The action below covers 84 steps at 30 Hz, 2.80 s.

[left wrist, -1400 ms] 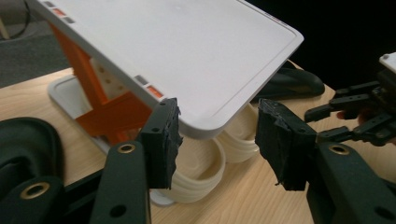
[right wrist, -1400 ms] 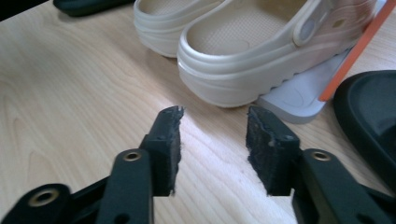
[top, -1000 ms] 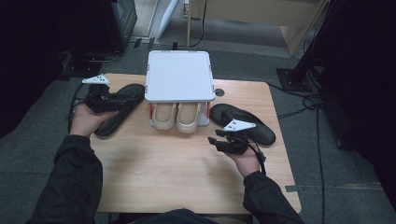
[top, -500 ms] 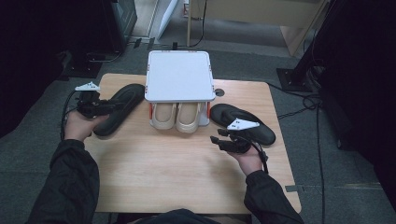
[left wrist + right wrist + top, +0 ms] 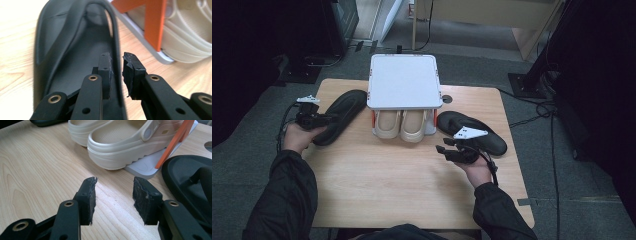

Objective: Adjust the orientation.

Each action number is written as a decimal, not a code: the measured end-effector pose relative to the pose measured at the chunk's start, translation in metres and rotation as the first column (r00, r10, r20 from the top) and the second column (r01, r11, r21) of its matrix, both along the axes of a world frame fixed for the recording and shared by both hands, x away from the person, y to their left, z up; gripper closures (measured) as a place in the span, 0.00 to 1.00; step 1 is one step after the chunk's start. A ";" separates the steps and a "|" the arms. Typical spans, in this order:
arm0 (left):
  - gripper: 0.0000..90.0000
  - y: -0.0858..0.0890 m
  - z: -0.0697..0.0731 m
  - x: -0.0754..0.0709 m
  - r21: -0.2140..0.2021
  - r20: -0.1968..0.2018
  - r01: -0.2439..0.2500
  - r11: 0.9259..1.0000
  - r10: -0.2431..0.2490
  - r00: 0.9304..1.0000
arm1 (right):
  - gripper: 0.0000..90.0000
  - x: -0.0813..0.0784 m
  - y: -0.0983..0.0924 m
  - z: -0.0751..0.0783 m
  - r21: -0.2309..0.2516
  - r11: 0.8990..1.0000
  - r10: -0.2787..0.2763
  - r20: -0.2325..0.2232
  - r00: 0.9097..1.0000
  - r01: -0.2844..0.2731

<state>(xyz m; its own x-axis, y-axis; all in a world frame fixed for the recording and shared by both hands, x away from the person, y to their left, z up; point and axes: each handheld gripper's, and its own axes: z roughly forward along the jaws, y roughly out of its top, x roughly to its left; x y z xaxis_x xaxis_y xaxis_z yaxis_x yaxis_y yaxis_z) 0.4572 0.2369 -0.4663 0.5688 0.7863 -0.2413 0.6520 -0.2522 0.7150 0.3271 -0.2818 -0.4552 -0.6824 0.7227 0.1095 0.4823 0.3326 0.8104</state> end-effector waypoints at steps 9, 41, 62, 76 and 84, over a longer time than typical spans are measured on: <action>0.86 -0.003 -0.009 0.004 0.010 -0.018 -0.010 1.000 0.010 1.000 | 0.60 0.000 -0.001 0.001 0.003 1.000 -0.005 0.004 1.000 0.005; 0.80 -0.045 -0.017 0.003 0.005 -0.078 0.087 0.996 -0.086 0.993 | 0.60 0.003 0.002 -0.003 -0.012 1.000 -0.003 -0.018 1.000 0.003; 0.51 -0.019 0.009 0.015 -0.009 -0.008 -0.025 1.000 0.024 1.000 | 0.60 0.002 0.000 -0.002 0.039 0.999 -0.010 -0.005 1.000 0.010; 0.53 -0.014 -0.010 0.028 -0.038 -0.023 -0.078 0.996 0.077 0.997 | 0.59 -0.006 -0.017 -0.001 0.073 0.996 -0.053 -0.005 0.999 0.053; 0.60 -0.021 -0.020 0.032 0.008 -0.066 -0.062 0.998 0.063 0.996 | 0.59 -0.006 -0.017 -0.001 0.071 0.996 -0.051 -0.011 0.999 0.052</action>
<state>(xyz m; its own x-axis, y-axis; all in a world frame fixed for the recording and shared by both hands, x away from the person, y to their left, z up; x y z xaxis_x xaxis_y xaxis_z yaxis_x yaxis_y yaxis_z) 0.4891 0.2162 -0.4867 0.5016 0.8213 -0.2718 0.7124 -0.2139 0.6684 0.3215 -0.2984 -0.4565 -0.6430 0.7472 0.1682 0.5051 0.2487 0.8264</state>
